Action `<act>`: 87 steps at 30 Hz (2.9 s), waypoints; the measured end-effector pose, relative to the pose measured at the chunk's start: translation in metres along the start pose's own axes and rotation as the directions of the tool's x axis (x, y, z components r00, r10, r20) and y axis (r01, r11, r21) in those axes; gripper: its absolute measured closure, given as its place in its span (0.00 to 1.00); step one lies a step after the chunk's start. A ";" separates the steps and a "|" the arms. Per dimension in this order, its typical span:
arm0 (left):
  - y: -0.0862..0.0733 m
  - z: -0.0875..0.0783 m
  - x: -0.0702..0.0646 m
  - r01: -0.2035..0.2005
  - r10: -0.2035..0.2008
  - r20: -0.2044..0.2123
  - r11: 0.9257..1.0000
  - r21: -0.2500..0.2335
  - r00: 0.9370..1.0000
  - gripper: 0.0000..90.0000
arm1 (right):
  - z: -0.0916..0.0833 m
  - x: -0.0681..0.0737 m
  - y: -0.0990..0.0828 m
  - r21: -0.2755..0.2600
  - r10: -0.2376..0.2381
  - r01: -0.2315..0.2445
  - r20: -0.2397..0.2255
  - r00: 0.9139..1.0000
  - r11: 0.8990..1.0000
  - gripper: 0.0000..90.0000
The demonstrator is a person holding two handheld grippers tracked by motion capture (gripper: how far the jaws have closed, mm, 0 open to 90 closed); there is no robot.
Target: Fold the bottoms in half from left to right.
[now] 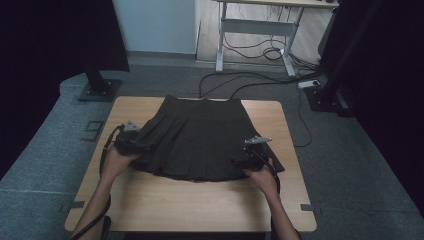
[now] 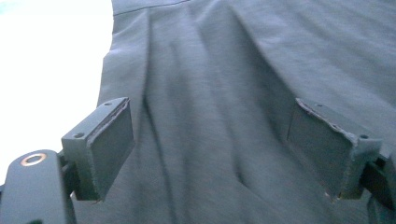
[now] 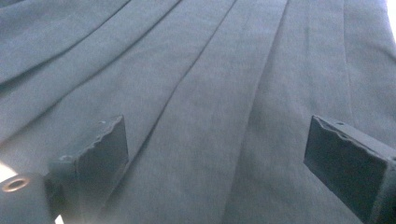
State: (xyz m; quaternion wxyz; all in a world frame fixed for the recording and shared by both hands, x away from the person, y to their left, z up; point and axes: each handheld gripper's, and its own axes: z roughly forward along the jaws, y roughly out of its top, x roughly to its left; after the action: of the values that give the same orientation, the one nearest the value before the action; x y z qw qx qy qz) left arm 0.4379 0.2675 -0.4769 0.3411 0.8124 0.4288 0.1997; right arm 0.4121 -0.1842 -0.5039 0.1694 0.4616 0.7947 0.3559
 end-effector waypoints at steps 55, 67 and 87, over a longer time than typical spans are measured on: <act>-0.056 0.040 -0.029 0.107 -0.104 -0.056 0.993 0.050 0.993 0.17 | 0.036 -0.002 -0.033 0.032 0.000 -0.002 0.068 0.998 0.999 0.00; -0.082 0.011 -0.062 0.076 -0.075 -0.023 0.995 0.064 0.997 0.17 | 0.004 0.013 -0.065 0.034 -0.010 0.008 0.058 0.998 0.999 0.00; -0.093 -0.023 -0.089 0.041 -0.049 0.075 0.993 0.108 0.996 0.16 | -0.028 0.027 -0.095 0.040 -0.024 0.023 0.033 0.999 0.999 0.00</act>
State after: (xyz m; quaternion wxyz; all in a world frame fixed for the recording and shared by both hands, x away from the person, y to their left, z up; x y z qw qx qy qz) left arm 0.3229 0.2393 -0.5316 0.3181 0.8267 0.4434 0.1372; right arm 0.3233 -0.2034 -0.5521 0.1776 0.4613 0.8041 0.3303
